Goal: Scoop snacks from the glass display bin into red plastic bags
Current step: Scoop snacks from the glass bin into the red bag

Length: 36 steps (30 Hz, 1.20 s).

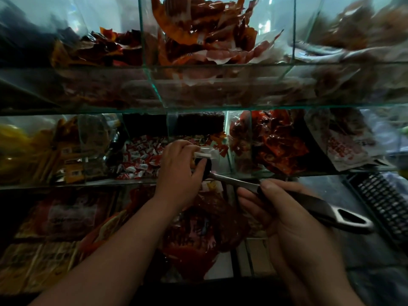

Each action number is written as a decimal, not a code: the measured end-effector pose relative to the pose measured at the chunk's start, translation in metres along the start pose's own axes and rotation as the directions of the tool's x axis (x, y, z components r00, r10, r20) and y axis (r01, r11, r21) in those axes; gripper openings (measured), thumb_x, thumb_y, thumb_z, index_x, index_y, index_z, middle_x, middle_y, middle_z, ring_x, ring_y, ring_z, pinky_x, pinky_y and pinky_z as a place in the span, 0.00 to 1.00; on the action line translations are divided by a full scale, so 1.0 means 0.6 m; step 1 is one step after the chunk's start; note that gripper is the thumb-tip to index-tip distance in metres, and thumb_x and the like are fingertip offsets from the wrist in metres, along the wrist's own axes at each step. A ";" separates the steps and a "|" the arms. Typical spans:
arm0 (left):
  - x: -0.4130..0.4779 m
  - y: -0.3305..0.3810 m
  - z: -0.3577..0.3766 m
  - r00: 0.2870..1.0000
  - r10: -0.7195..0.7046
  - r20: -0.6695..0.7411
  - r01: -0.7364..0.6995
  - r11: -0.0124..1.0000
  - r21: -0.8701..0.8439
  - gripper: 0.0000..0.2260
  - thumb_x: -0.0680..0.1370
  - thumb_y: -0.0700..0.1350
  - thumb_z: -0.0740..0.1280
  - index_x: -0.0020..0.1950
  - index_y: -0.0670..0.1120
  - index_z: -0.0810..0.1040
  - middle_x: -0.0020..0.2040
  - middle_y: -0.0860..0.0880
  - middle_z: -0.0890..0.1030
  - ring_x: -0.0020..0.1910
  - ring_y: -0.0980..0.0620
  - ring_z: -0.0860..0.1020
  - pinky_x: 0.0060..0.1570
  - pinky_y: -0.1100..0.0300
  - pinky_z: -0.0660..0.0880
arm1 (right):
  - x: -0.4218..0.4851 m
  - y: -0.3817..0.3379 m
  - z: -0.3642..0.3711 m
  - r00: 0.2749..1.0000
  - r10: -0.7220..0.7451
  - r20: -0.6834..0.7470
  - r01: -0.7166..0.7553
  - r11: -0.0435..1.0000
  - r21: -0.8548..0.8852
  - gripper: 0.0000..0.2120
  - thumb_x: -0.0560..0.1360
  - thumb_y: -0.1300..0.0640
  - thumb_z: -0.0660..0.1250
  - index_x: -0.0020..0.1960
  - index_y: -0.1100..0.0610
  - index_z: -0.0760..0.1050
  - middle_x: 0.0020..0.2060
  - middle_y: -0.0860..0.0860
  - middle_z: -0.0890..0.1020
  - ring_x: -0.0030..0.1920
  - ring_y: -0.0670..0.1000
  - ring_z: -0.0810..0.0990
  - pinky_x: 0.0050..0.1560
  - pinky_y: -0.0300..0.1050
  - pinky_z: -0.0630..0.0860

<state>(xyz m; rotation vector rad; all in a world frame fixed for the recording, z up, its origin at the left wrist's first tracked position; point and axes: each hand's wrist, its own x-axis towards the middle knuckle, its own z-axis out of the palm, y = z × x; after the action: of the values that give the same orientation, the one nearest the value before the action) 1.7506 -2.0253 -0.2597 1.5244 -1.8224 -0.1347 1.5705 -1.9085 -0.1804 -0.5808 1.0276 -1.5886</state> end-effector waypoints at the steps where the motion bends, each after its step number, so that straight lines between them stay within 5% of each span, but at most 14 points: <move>1: 0.013 -0.001 0.004 1.000 0.016 0.006 -0.016 1.000 -0.001 0.14 0.81 0.52 0.66 0.62 0.46 0.78 0.62 0.50 0.73 0.66 0.50 0.67 0.65 0.58 0.64 | 0.006 0.003 0.004 1.000 0.002 0.009 -0.002 0.999 0.043 0.08 0.80 0.66 0.65 0.45 0.58 0.79 0.37 0.63 0.87 0.39 0.59 0.89 0.34 0.42 0.83; 3: 0.040 0.001 0.013 0.998 0.040 0.056 -0.039 0.999 -0.019 0.14 0.81 0.49 0.67 0.65 0.45 0.78 0.66 0.47 0.74 0.69 0.48 0.66 0.70 0.55 0.62 | 0.029 0.019 0.008 0.999 -0.024 0.023 0.023 0.999 0.040 0.05 0.81 0.64 0.66 0.48 0.57 0.78 0.38 0.62 0.87 0.41 0.57 0.89 0.36 0.43 0.84; 6: 0.074 0.009 0.021 0.982 -0.028 0.187 0.044 0.996 -0.083 0.20 0.83 0.47 0.65 0.76 0.49 0.71 0.78 0.48 0.67 0.79 0.47 0.58 0.77 0.52 0.54 | 0.080 0.049 0.017 0.985 -0.141 0.097 0.167 0.919 -0.356 0.07 0.80 0.61 0.68 0.44 0.55 0.79 0.40 0.55 0.86 0.41 0.44 0.88 0.51 0.46 0.84; 8: 0.073 0.014 0.022 0.966 -0.125 0.227 0.160 0.976 -0.144 0.24 0.83 0.47 0.66 0.78 0.49 0.67 0.80 0.49 0.63 0.80 0.49 0.56 0.78 0.52 0.55 | 0.109 0.060 0.010 0.853 -0.374 0.364 0.522 0.581 -0.625 0.04 0.79 0.63 0.69 0.47 0.57 0.79 0.43 0.50 0.82 0.41 0.40 0.84 0.53 0.44 0.81; 10: 0.054 0.017 0.013 0.962 -0.180 0.204 0.224 0.950 -0.216 0.23 0.81 0.46 0.68 0.76 0.50 0.69 0.77 0.51 0.67 0.76 0.51 0.64 0.74 0.54 0.63 | 0.110 0.066 -0.003 0.647 -0.357 0.674 0.758 0.213 -0.616 0.07 0.78 0.55 0.68 0.54 0.57 0.80 0.50 0.50 0.81 0.48 0.46 0.82 0.50 0.46 0.80; 12: 0.020 0.020 -0.002 0.968 -0.205 0.146 0.240 0.926 -0.292 0.16 0.80 0.47 0.69 0.68 0.55 0.75 0.67 0.57 0.74 0.67 0.58 0.72 0.64 0.63 0.71 | 0.113 0.061 -0.015 0.634 -0.292 0.716 0.768 0.133 -0.626 0.14 0.77 0.47 0.65 0.58 0.54 0.79 0.55 0.49 0.79 0.52 0.47 0.80 0.51 0.45 0.80; 15: -0.036 0.022 -0.035 0.960 -0.253 0.117 0.279 0.873 -0.399 0.09 0.80 0.49 0.70 0.56 0.61 0.76 0.55 0.61 0.78 0.53 0.65 0.78 0.46 0.74 0.73 | 0.111 0.055 -0.008 0.611 -0.437 0.660 0.787 0.238 -0.570 0.06 0.79 0.57 0.68 0.54 0.56 0.81 0.51 0.48 0.81 0.51 0.44 0.81 0.52 0.41 0.79; 17: -0.075 0.021 -0.058 0.955 -0.264 0.133 0.296 0.842 -0.451 0.09 0.80 0.48 0.71 0.54 0.63 0.79 0.49 0.60 0.81 0.49 0.64 0.79 0.40 0.72 0.76 | 0.093 0.048 -0.004 0.668 -0.540 0.512 0.733 0.363 -0.575 0.02 0.79 0.58 0.71 0.50 0.52 0.81 0.46 0.44 0.83 0.48 0.42 0.83 0.50 0.39 0.79; 20: -0.127 0.021 -0.083 0.944 -0.300 0.139 0.329 0.808 -0.490 0.08 0.78 0.51 0.72 0.52 0.65 0.80 0.47 0.62 0.82 0.45 0.63 0.81 0.37 0.70 0.76 | 0.043 0.041 -0.005 0.912 -0.316 0.261 0.405 0.797 -0.447 0.04 0.77 0.47 0.70 0.46 0.45 0.82 0.45 0.50 0.88 0.47 0.49 0.88 0.47 0.44 0.84; 22: -0.156 0.020 -0.093 0.930 -0.351 0.112 0.358 0.789 -0.499 0.06 0.77 0.53 0.72 0.51 0.65 0.80 0.47 0.62 0.82 0.45 0.62 0.82 0.38 0.70 0.76 | 0.013 0.039 -0.015 0.967 -0.204 0.152 0.242 0.923 -0.301 0.07 0.79 0.49 0.69 0.44 0.46 0.83 0.43 0.55 0.88 0.46 0.54 0.89 0.43 0.44 0.84; 26: -0.199 0.017 -0.096 0.913 -0.388 0.126 0.399 0.785 -0.473 0.09 0.79 0.48 0.72 0.50 0.65 0.80 0.46 0.61 0.83 0.43 0.60 0.82 0.37 0.67 0.77 | -0.031 0.018 -0.049 0.993 -0.107 -0.042 0.101 0.987 -0.124 0.20 0.81 0.61 0.63 0.33 0.49 0.82 0.32 0.55 0.86 0.36 0.59 0.88 0.34 0.45 0.84; 30: -0.221 0.018 -0.095 0.944 -0.292 0.157 0.331 0.853 -0.403 0.11 0.79 0.44 0.72 0.52 0.62 0.80 0.51 0.62 0.81 0.49 0.61 0.81 0.43 0.63 0.79 | -0.055 -0.005 -0.094 0.995 -0.024 -0.094 0.016 0.997 -0.075 0.17 0.76 0.61 0.63 0.30 0.53 0.81 0.27 0.53 0.83 0.29 0.60 0.86 0.30 0.48 0.84; 36: -0.226 0.016 -0.075 0.970 -0.187 0.153 0.226 0.925 -0.306 0.09 0.78 0.42 0.73 0.51 0.57 0.80 0.49 0.61 0.79 0.51 0.59 0.79 0.48 0.63 0.78 | -0.038 0.042 -0.125 0.998 -0.026 -0.054 0.012 0.970 -0.244 0.19 0.80 0.64 0.66 0.33 0.51 0.82 0.33 0.58 0.86 0.38 0.64 0.88 0.37 0.48 0.84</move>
<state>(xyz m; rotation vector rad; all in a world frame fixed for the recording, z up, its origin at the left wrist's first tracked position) 1.7716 -1.8860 -0.2855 1.4929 -1.6283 -0.6096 1.5295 -1.8638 -0.2364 -0.7167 1.2741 -1.5129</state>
